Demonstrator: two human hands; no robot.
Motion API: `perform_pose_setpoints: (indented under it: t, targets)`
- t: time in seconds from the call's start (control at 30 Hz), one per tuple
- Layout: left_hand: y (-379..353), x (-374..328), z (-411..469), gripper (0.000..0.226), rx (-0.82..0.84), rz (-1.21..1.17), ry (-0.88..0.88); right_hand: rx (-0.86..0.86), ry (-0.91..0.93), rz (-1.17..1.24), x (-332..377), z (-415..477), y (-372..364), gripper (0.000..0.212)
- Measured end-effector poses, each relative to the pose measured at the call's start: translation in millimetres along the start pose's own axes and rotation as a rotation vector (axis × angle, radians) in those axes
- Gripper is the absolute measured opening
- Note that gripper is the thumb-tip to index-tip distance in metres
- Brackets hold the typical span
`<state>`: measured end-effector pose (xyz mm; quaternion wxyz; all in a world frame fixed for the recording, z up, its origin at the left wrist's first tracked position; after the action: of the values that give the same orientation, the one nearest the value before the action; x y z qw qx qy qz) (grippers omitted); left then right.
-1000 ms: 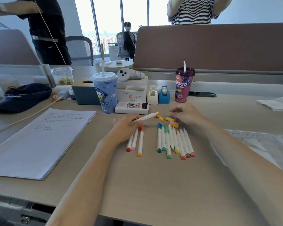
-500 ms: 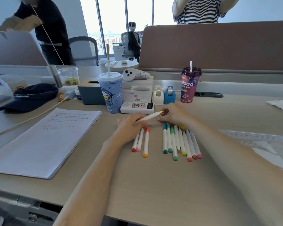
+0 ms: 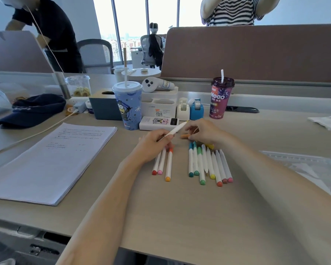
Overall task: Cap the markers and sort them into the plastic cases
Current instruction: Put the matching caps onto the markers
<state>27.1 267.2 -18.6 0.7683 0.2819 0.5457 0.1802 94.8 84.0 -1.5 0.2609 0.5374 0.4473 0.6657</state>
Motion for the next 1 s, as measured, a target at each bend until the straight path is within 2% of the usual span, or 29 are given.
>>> perform_pose_setpoints:
  t: [0.13, 0.3, 0.47, 0.6, 0.77, 1.0]
  targets:
    - [0, -1, 0, 0.017, 0.001, 0.02, -0.007, 0.059, -0.026, -0.025, -8, -1, 5, 0.039]
    - [0, -2, -2, 0.018, -0.002, 0.009, 0.001, 0.045, -0.053, 0.048, -5, -5, 8, 0.044]
    - [-1, -6, -2, 0.018, 0.009, -0.072, -0.006, -0.049, -0.07, 0.485, 5, -33, 33, 0.049]
    - [1, -24, -7, 0.027, 0.019, -0.296, -0.008, -0.075, -0.065, 0.756, 7, -65, 38, 0.039]
    - [4, -37, -15, 0.033, 0.106, -0.444, 0.009, -0.105, -0.127, 1.268, 1, -97, 32, 0.029]
    - [-4, -52, -21, 0.034, 0.286, -0.478, 0.0, -0.177, -0.17, 1.388, -4, -113, 14, 0.019]
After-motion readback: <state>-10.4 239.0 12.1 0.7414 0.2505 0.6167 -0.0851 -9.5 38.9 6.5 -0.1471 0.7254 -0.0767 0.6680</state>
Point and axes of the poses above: each hand's wrist, its own z-axis towards the middle knuckle, its own y-axis out of the back of the hand, x = y × z, the point moved 4 cm from there along z, towards the middle knuckle, and after that the axes turned 5 degrees about -y, right-handed, at the moved point
